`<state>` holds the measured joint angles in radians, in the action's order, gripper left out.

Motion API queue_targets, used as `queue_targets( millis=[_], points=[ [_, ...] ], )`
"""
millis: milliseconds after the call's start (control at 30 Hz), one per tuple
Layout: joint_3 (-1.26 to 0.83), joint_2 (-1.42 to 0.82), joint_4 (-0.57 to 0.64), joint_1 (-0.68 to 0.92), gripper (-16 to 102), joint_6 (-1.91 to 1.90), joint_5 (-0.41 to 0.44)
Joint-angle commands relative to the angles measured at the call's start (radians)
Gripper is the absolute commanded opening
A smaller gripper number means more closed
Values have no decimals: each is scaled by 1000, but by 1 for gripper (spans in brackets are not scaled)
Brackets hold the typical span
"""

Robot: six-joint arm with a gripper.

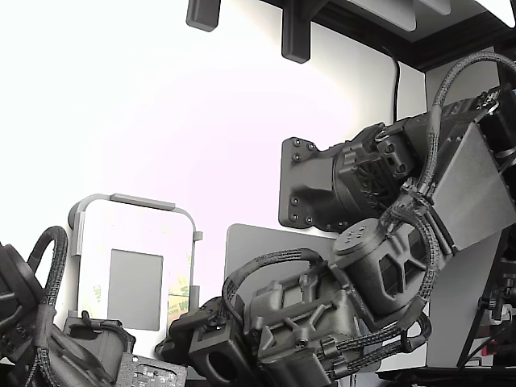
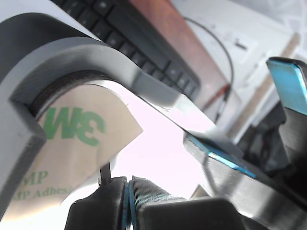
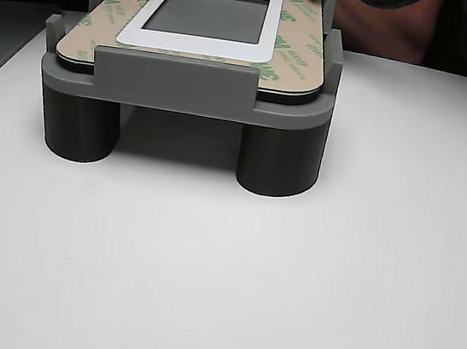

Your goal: Peel off protective film from adhesive tape.

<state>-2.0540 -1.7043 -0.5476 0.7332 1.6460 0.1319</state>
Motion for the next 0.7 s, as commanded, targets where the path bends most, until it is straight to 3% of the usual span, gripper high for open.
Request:
queue_targets(
  millis=[0,667],
  points=[
    [29,-18,2,-6,-10,-3,3],
    [17,-26,-8,6,-10,-17,15]
  ],
)
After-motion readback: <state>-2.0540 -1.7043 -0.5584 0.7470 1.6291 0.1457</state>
